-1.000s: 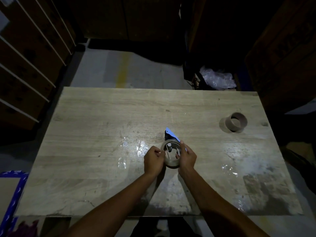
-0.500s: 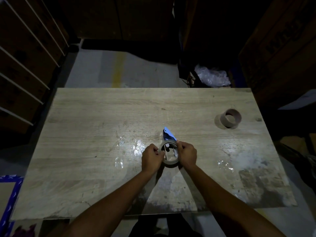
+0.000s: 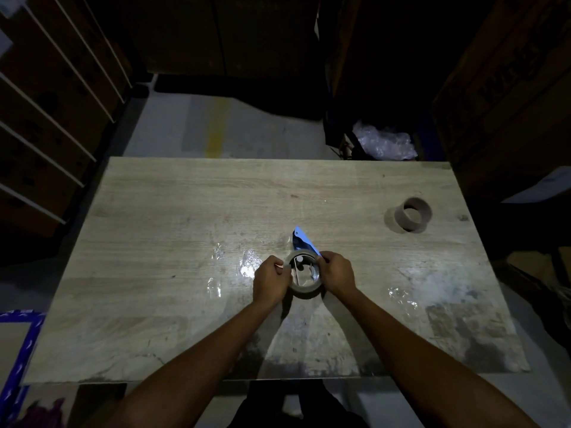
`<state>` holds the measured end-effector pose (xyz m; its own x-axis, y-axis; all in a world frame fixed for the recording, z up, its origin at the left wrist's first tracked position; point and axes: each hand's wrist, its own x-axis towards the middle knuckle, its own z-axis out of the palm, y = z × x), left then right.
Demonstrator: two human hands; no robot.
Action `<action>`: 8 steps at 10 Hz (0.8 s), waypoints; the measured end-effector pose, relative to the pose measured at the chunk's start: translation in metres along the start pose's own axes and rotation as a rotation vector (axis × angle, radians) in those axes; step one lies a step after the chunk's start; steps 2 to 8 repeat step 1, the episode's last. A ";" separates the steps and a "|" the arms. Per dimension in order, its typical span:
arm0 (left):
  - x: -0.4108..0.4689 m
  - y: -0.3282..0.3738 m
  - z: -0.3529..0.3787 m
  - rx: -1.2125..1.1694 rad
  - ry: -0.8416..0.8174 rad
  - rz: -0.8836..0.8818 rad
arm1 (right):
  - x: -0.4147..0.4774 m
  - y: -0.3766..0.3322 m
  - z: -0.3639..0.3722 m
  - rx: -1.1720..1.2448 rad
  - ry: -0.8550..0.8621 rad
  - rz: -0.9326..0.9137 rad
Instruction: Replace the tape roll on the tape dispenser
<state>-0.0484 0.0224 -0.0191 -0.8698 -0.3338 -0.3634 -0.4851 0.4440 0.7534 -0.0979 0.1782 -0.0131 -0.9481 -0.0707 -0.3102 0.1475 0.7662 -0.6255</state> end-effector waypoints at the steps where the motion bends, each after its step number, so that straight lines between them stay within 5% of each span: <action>1: -0.007 0.008 -0.006 0.158 0.025 0.189 | -0.012 -0.009 -0.007 0.017 0.039 -0.035; 8: -0.007 0.008 -0.006 0.158 0.025 0.189 | -0.012 -0.009 -0.007 0.017 0.039 -0.035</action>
